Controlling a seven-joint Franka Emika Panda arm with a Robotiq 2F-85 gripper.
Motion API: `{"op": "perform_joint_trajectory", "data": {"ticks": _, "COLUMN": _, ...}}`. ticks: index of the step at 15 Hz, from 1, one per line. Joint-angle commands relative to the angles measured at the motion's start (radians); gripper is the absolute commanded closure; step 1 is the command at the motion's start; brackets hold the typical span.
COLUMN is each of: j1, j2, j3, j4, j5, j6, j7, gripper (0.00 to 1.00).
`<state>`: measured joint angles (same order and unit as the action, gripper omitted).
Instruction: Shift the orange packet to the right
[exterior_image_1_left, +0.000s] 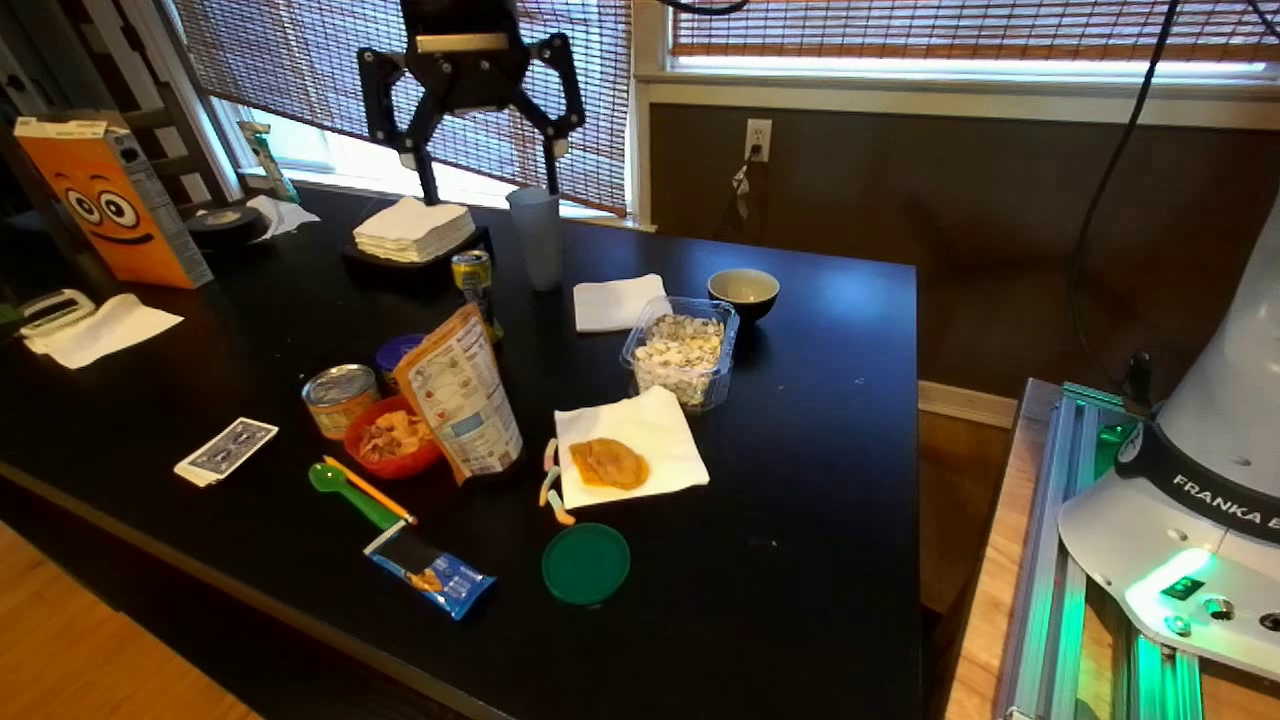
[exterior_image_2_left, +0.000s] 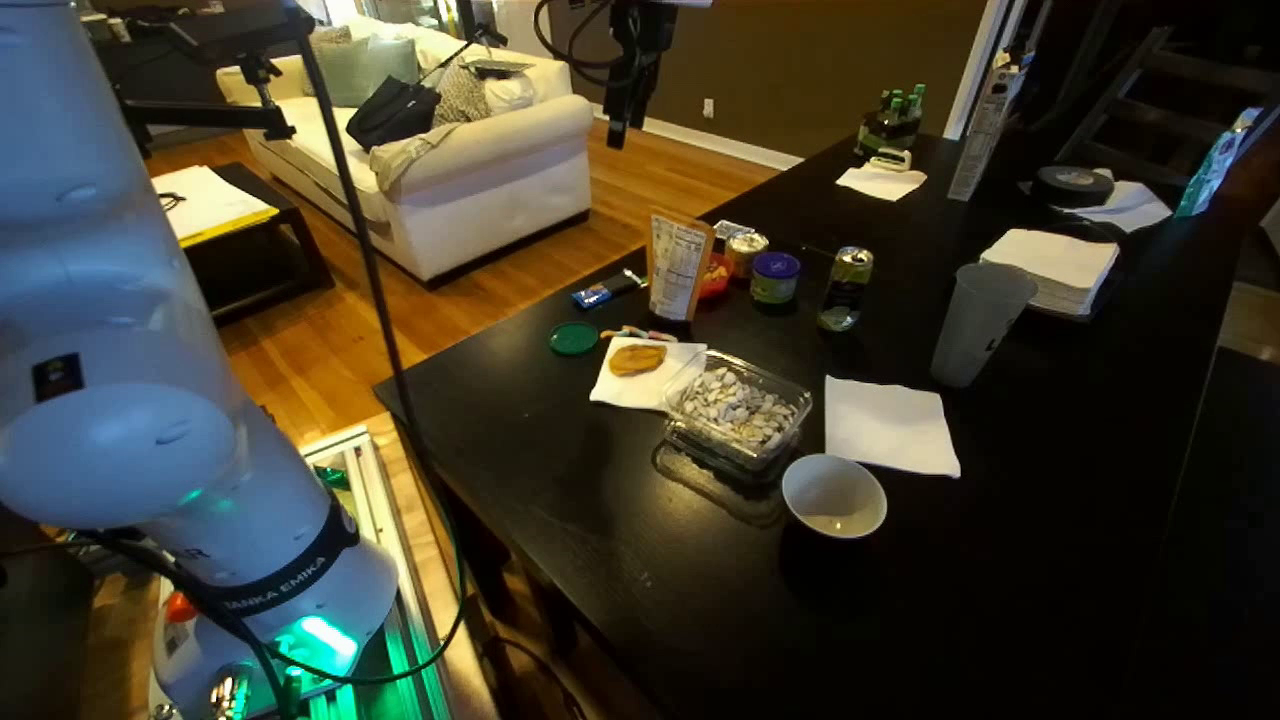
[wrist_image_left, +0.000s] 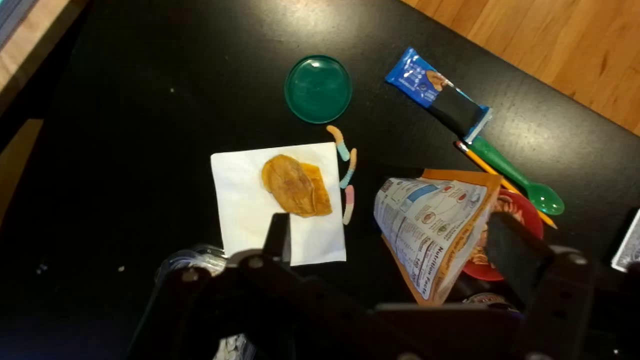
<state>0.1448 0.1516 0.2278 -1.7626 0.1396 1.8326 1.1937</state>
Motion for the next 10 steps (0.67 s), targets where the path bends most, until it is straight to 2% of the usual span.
{"op": "perform_joint_trajectory", "data": {"ticks": 1, "j1": 0.048, "j2": 0.081, "j3": -0.039, "j4": 0.05, "j5": 0.013, "j6": 0.103, "j7": 0.183, "gripper": 0.0}}
{"op": "perform_joint_trajectory", "data": {"ticks": 8, "j1": 0.112, "j2": 0.224, "j3": -0.116, "j4": 0.049, "j5": -0.047, "j6": 0.422, "j7": 0.51, "gripper": 0.0}}
{"op": "perform_joint_trajectory", "data": {"ticks": 10, "j1": 0.134, "j2": 0.261, "j3": -0.143, "j4": 0.051, "j5": -0.093, "j6": 0.475, "j7": 0.567, "gripper": 0.0}}
